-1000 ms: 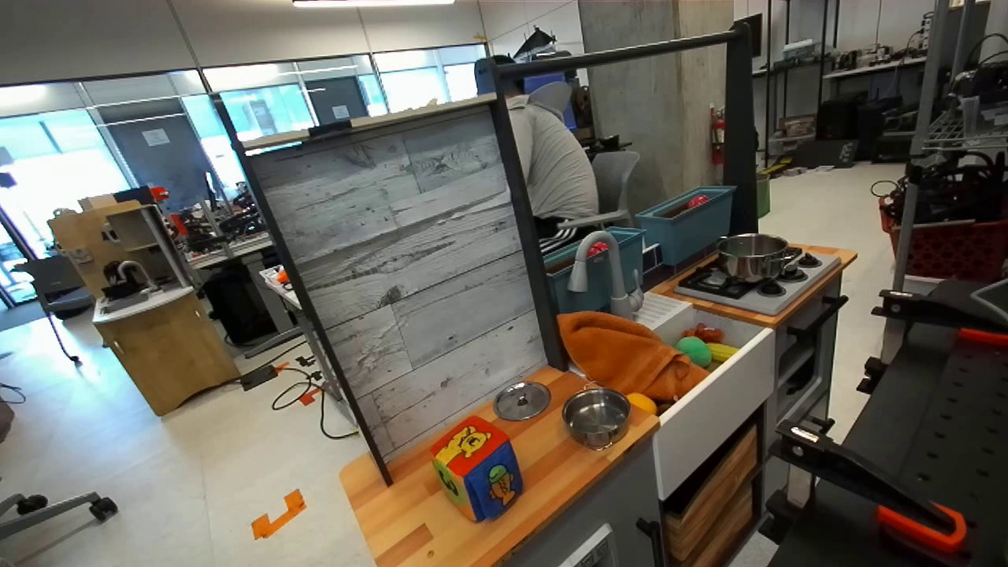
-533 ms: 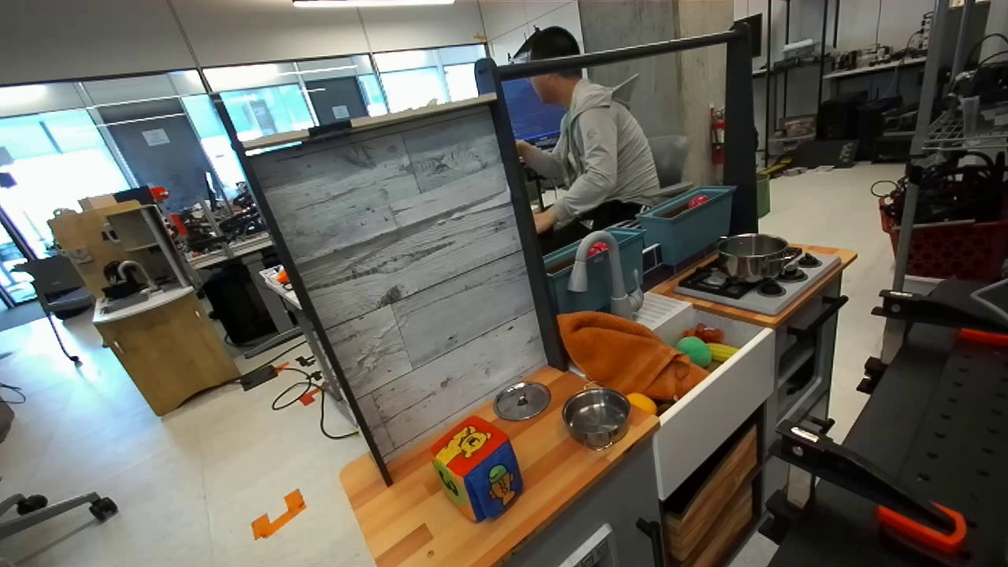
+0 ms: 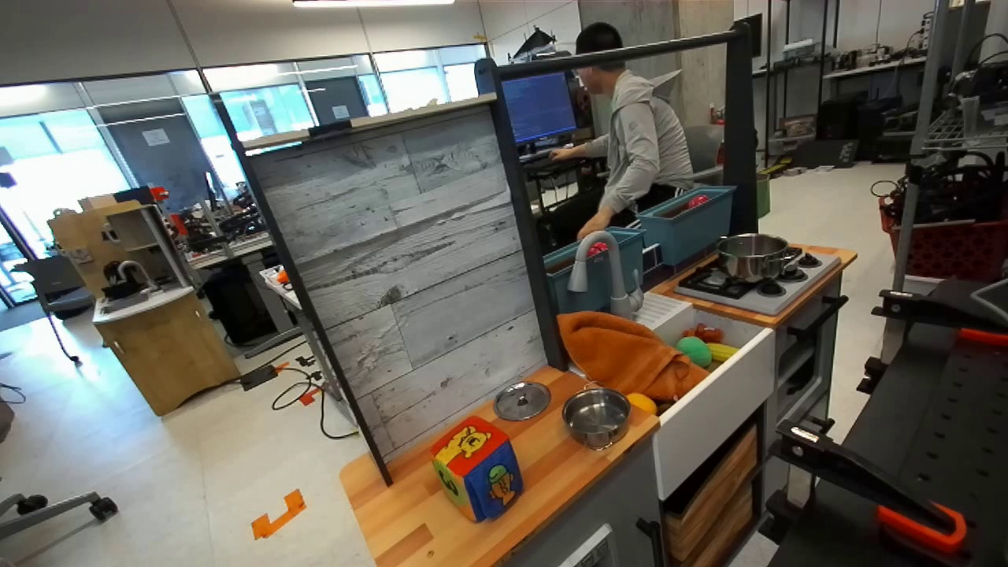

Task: Pick up the lid from the countertop and put it on the silver pot.

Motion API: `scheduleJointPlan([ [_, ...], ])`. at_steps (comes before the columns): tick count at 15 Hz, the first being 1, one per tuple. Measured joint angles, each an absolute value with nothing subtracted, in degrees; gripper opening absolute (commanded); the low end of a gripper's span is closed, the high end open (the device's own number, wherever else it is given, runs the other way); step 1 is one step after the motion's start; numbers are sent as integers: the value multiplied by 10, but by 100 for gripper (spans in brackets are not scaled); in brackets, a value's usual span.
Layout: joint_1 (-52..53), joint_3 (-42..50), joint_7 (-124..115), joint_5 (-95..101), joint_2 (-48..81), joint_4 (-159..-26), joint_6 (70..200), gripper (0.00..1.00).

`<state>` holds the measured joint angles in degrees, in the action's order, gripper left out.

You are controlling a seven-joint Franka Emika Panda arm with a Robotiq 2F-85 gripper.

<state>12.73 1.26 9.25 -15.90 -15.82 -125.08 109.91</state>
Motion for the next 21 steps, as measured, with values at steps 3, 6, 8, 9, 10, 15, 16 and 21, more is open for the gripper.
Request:
scheduleJointPlan([
  [3,116,6,93,-159,-156,-1266,1120,100],
  [6,98,7,94,-162,-107,-1286,1188,100],
  [8,83,8,98,-185,-43,-1287,1257,100],
  [9,77,8,101,-197,-8,-1285,1286,100],
  [10,71,7,104,-211,29,-1278,1316,100],
  [15,43,-15,102,-250,222,-1200,1471,100],
  [16,40,-20,94,-246,263,-1177,1498,100],
  [21,45,-29,25,-180,430,-1058,1556,100],
])
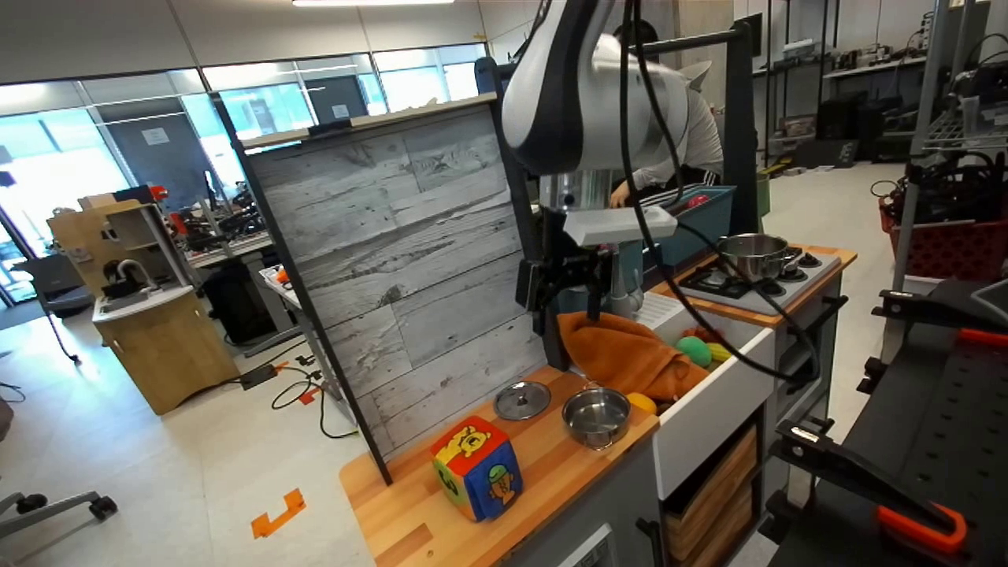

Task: Pick up the lid from the countertop and put it on the silver pot.

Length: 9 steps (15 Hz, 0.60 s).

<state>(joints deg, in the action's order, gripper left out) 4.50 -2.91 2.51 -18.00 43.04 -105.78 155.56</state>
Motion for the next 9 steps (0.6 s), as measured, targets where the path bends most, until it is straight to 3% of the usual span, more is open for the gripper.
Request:
scheduleJointPlan([
  [9,92,0,-77,-88,581,-866,1549,100],
])
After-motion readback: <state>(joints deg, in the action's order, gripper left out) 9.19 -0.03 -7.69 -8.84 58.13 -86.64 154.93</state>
